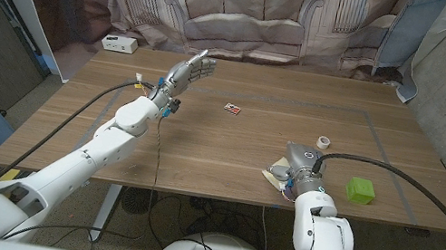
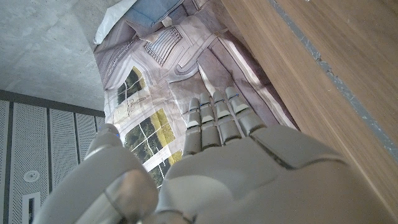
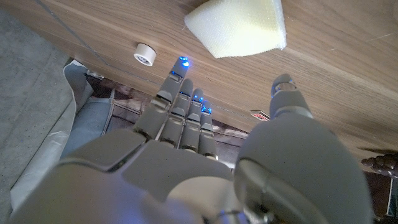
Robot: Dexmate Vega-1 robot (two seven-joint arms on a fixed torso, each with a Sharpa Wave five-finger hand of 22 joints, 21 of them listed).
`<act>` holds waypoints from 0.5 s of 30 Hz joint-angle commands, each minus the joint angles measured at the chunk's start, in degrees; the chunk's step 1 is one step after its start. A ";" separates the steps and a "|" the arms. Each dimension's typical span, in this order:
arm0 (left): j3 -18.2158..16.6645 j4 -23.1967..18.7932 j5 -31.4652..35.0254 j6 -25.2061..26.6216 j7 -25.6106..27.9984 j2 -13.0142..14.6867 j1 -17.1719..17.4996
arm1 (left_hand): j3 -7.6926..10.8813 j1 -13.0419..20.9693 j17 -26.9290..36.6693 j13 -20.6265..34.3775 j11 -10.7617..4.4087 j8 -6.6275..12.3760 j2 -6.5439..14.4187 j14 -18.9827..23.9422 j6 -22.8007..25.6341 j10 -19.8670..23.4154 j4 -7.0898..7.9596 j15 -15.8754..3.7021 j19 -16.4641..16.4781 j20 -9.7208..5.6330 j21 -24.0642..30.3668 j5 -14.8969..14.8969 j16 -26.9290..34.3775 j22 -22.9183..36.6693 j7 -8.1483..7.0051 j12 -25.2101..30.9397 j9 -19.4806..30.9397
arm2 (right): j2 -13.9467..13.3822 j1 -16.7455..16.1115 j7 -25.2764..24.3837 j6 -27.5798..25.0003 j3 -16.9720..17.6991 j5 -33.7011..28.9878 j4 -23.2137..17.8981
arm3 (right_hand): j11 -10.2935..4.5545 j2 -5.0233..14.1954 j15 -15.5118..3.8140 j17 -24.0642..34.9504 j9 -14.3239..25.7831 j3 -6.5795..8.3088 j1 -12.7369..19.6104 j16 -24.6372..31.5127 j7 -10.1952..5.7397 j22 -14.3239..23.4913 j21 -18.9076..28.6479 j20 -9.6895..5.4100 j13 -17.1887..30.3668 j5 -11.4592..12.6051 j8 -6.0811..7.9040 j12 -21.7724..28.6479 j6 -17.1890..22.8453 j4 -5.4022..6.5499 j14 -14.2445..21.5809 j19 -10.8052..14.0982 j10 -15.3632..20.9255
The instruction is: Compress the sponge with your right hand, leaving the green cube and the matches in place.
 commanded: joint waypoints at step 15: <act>1.07 1.29 0.39 0.91 -0.59 -0.90 -1.42 | 0.07 0.16 0.34 0.08 0.15 -0.14 0.61 0.69 0.55 0.38 -0.47 0.00 0.40 -0.05 -0.44 -0.11 -0.12 0.30 -0.20 -0.44 0.28 | 2.34 0.55 2.34 1.79 1.01 -3.87 4.64 | -0.27 -0.08 -0.47 0.34 0.13 0.08 1.04 -0.06 -0.47 0.31 -0.29 -0.23 0.06 0.34 -0.14 -0.49 -0.01 0.30 -0.43 -0.41 -0.47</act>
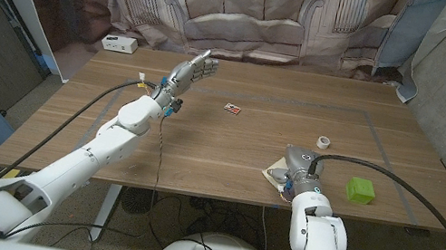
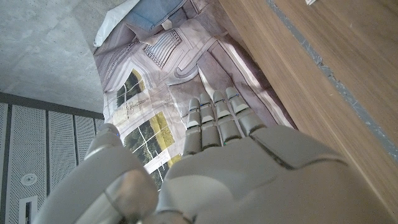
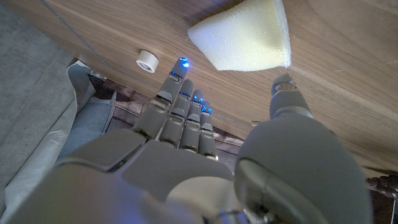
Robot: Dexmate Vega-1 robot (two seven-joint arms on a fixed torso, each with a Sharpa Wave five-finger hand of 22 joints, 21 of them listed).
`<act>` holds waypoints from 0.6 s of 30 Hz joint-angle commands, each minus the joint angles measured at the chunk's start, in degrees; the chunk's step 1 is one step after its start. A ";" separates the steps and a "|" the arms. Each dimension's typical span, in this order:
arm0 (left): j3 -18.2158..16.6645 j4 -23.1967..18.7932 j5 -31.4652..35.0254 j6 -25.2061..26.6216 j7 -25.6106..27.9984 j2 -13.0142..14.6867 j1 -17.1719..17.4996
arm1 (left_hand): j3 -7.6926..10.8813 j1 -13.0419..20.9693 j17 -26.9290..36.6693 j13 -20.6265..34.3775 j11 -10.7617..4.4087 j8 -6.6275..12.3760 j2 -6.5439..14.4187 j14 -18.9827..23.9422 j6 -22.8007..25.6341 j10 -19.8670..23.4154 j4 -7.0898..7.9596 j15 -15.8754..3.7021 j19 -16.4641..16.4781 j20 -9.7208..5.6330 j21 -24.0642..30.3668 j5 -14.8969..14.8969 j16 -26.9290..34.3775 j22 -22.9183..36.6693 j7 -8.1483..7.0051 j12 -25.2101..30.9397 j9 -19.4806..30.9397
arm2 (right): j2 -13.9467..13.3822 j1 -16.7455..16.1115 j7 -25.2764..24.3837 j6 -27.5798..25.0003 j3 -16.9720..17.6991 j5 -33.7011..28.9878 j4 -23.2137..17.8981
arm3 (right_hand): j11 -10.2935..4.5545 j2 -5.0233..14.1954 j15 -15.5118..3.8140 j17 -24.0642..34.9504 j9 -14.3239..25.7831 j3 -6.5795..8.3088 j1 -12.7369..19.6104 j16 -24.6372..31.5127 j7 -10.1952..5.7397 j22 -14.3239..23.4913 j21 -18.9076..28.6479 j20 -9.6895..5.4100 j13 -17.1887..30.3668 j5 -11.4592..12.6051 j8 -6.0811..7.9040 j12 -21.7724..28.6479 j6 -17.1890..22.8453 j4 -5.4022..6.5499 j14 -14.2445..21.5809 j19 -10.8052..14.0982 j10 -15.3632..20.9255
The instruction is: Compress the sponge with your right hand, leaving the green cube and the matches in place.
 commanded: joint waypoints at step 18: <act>0.76 2.85 -0.46 -0.03 -1.02 -1.32 -1.34 | -0.09 0.15 0.34 0.10 0.24 -0.19 0.69 0.48 0.49 0.29 -0.40 -0.15 0.42 -0.08 -0.16 -0.12 -0.13 0.30 -0.22 -0.12 0.28 | 0.93 1.68 4.02 0.69 0.54 -0.86 2.94 | 0.02 0.42 -0.38 0.21 0.16 0.10 1.17 0.06 -0.38 0.33 -0.12 -0.11 0.09 0.42 -0.12 0.01 0.36 0.35 0.05 0.22 0.08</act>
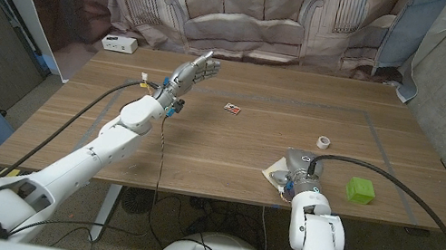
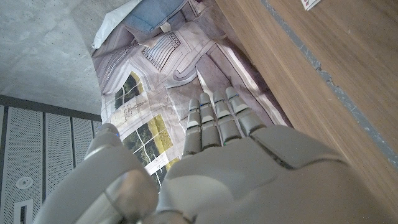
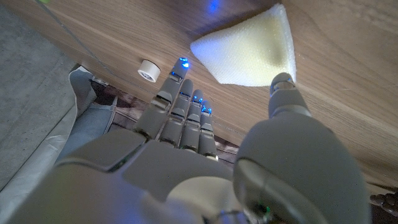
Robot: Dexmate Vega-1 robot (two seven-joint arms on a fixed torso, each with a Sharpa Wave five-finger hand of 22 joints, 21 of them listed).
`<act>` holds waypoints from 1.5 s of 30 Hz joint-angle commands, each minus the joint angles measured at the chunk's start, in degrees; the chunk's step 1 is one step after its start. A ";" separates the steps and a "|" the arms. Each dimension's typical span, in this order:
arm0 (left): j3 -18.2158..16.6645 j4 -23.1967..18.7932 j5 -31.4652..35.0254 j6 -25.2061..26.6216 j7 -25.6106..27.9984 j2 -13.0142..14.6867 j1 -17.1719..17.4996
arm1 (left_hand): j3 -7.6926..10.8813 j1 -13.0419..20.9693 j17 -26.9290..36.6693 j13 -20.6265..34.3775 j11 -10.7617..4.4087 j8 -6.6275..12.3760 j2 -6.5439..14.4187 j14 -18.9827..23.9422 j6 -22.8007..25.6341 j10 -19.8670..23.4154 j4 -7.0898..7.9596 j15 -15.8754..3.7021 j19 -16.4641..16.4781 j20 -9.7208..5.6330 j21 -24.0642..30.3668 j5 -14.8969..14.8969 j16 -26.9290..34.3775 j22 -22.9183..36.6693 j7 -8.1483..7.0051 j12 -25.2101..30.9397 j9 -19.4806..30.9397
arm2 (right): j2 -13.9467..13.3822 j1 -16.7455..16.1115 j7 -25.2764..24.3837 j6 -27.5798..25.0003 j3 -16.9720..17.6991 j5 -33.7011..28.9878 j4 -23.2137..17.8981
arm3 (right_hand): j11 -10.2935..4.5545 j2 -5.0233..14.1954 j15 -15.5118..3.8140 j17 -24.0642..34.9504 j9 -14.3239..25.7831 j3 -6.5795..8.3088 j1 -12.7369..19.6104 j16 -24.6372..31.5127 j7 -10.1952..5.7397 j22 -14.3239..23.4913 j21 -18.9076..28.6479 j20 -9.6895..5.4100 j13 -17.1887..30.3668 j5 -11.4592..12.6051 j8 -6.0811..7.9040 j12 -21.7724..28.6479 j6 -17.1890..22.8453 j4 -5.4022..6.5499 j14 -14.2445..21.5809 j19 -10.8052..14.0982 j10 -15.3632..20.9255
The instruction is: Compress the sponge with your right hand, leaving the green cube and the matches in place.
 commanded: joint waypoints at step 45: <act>0.25 5.89 -1.49 -1.59 -1.95 -2.05 -2.39 | 0.14 0.07 0.34 0.14 0.11 -0.16 0.90 0.42 0.68 0.57 -0.36 -0.10 0.37 0.08 -0.32 -0.15 -0.16 0.31 -0.18 -0.19 0.29 | -0.38 4.62 9.09 -0.48 -1.55 0.04 4.09 | -0.19 0.77 -1.73 0.83 0.20 0.18 2.18 1.60 -0.89 0.39 0.21 -0.69 0.14 0.52 0.95 0.81 4.07 0.43 3.15 2.73 3.21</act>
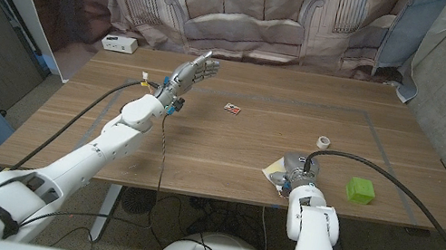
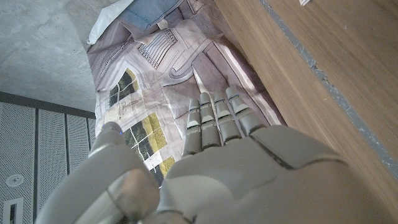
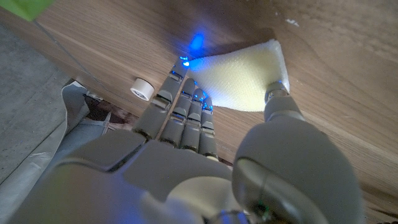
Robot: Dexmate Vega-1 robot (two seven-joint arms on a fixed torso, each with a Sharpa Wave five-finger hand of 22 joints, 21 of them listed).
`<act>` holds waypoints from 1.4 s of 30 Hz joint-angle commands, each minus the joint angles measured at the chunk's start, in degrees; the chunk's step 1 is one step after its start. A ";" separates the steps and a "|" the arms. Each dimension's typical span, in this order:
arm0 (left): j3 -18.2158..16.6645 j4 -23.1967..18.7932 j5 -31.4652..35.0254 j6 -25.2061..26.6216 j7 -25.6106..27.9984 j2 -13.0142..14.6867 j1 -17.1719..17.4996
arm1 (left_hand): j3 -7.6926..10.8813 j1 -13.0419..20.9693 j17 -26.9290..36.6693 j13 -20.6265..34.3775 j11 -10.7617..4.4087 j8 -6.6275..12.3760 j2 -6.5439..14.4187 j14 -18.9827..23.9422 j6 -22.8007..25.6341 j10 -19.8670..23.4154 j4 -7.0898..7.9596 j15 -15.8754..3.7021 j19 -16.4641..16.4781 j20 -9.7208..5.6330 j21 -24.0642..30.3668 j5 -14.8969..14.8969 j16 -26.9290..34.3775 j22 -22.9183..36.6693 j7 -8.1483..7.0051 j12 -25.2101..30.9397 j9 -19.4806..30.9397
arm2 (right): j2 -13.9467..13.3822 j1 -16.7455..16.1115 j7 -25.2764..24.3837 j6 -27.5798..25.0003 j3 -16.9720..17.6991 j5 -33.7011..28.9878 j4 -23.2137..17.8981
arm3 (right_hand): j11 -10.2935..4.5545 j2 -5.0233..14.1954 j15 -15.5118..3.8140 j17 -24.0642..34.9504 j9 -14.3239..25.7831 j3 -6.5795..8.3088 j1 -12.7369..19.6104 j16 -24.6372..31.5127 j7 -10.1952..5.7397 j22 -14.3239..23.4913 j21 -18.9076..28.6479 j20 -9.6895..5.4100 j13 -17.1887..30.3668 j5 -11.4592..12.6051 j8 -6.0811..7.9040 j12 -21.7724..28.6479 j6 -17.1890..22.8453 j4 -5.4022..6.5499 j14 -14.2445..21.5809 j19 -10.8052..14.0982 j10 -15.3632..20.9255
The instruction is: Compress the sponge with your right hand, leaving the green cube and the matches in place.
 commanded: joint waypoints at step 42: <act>-0.94 -2.55 -0.43 -0.37 1.89 0.62 2.88 | 0.13 -0.01 0.35 0.17 -0.10 -0.17 0.49 0.47 0.53 0.42 -0.55 -0.05 0.40 0.08 -0.05 -0.18 -0.15 0.32 0.04 -0.31 0.29 | -8.50 -1.46 -19.08 -1.39 0.19 16.10 -3.77 | -1.73 5.64 -5.95 2.89 0.06 3.42 13.77 7.64 -3.45 0.72 4.38 -4.48 -0.09 0.12 3.56 3.60 16.15 -0.66 15.65 11.49 16.01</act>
